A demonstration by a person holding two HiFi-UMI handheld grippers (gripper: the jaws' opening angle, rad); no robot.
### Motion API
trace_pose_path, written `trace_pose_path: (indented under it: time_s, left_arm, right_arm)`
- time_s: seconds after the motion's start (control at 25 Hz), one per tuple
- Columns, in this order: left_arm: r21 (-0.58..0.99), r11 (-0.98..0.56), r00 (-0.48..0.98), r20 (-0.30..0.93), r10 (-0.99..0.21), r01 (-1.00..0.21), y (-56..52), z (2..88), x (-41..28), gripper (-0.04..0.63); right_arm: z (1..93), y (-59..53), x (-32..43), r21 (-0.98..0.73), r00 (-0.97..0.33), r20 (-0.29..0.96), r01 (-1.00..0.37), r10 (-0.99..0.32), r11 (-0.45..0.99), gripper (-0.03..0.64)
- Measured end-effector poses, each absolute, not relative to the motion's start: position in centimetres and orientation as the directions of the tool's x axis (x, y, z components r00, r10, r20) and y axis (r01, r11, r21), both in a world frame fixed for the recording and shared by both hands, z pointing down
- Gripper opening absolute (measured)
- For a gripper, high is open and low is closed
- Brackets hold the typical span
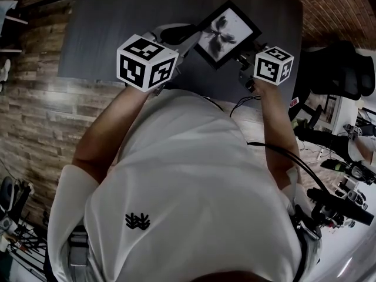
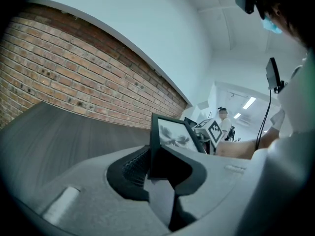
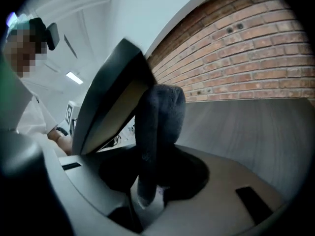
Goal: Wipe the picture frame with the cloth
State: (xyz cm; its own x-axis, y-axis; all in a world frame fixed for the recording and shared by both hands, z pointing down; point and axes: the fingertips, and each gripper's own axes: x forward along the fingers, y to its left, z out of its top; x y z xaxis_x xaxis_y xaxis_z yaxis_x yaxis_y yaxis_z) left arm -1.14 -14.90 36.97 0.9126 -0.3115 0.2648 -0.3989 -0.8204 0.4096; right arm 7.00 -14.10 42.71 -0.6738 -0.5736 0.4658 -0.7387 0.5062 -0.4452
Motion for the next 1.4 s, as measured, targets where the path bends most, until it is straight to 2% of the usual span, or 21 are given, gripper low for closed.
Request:
trace_pose_path:
  time_s: [0.12, 0.2, 0.68, 0.88, 1.2, 1.4]
  left_arm:
    - [0.419, -0.822, 0.918, 0.261, -0.298, -0.386, -14.4, 37.0, -1.3, 0.074]
    - [0.425, -0.823, 0.922, 0.253, -0.292, -0.377, -14.2, 36.9, -1.1, 0.074]
    - [0.481, -0.781, 0.917, 0.229, -0.326, -0.398, -14.9, 37.3, -1.8, 0.074]
    - [0.496, -0.728, 0.880, 0.232, -0.414, -0.473, -16.5, 38.0, -4.4, 0.074]
    - [0.465, -0.533, 0.696, 0.321, -0.642, -0.707, -22.5, 42.1, -14.8, 0.074]
    - [0.418, -0.392, 0.553, 0.398, -0.732, -0.820, -25.4, 45.2, -22.0, 0.074]
  right_arm:
    - [41.5, -15.3, 7.9, -0.453, -0.654, 0.424, -0.752, -0.627, 0.479, 0.143]
    - [41.4, -15.1, 7.1, -0.452, -0.679, 0.413, -0.731, -0.607, 0.511, 0.143]
    - [44.3, -9.3, -1.3, -0.487, -0.832, 0.449, -0.535, -0.327, 0.690, 0.143]
    - [45.8, -7.0, -2.2, -0.457, -0.817, 0.518, -0.515, -0.254, 0.725, 0.143]
    - [47.2, -6.1, -0.5, -0.411, -0.730, 0.599, -0.633, -0.329, 0.656, 0.143]
    - [47.3, -5.6, 0.3, -0.408, -0.710, 0.603, -0.667, -0.365, 0.624, 0.143]
